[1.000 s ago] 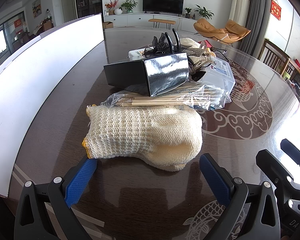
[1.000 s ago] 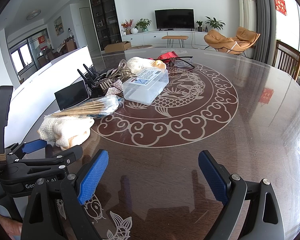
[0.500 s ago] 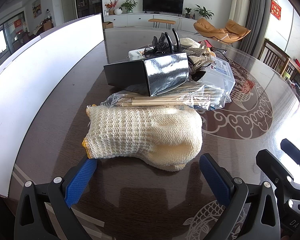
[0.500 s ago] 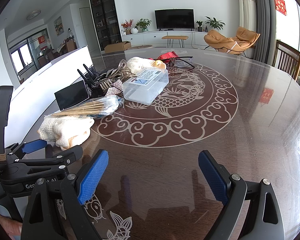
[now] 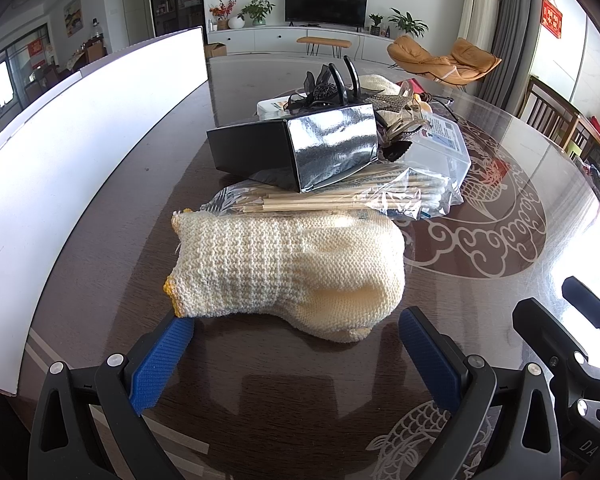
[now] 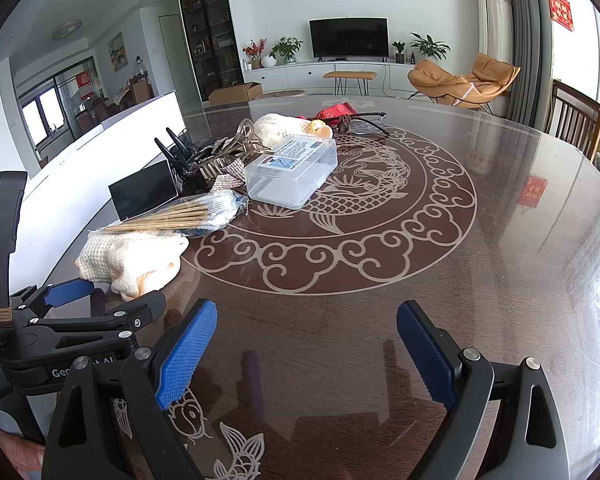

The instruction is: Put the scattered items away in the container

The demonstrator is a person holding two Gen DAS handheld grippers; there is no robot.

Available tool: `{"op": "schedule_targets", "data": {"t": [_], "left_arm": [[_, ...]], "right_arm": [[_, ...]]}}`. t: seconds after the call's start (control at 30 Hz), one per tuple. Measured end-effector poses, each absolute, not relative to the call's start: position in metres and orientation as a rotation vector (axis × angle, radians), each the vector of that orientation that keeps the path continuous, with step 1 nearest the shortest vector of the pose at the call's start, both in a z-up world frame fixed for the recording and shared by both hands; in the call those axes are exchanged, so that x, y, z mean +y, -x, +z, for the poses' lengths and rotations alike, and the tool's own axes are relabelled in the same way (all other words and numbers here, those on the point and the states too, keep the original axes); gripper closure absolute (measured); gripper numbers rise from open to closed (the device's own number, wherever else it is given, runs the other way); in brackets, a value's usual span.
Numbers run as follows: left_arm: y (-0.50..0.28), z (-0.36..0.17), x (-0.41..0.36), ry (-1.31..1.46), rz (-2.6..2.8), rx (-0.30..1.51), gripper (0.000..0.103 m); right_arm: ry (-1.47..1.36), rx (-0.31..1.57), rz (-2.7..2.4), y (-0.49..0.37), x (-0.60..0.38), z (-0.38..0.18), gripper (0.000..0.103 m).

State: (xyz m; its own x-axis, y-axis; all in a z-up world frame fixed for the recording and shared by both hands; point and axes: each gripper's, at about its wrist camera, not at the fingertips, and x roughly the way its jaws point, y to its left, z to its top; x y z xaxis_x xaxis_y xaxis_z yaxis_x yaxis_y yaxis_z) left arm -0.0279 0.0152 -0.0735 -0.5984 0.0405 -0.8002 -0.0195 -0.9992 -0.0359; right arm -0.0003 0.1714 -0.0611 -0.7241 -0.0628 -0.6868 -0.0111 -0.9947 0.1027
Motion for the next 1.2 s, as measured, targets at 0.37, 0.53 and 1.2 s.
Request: {"op": "schedule_targets", "data": {"t": [0.37,0.53,1.2], "left_arm": [[0.013,-0.067,-0.022,1.512,2.642,-0.074,0.000],[0.003,-0.067,-0.039,1.550,2.662,-0.009,0.000],[0.042,-0.036,-0.062,1.316,2.139,-0.323,0.000]], "right_arm": [[-1.157,-0.162,-2.876,0.000,0.172,-0.066,0.010],[-1.138,-0.179,-2.868,-0.002,0.173,-0.064,0.010],[-1.032,-0.253,-2.860,-0.014,0.179,-0.055,0.010]]}}
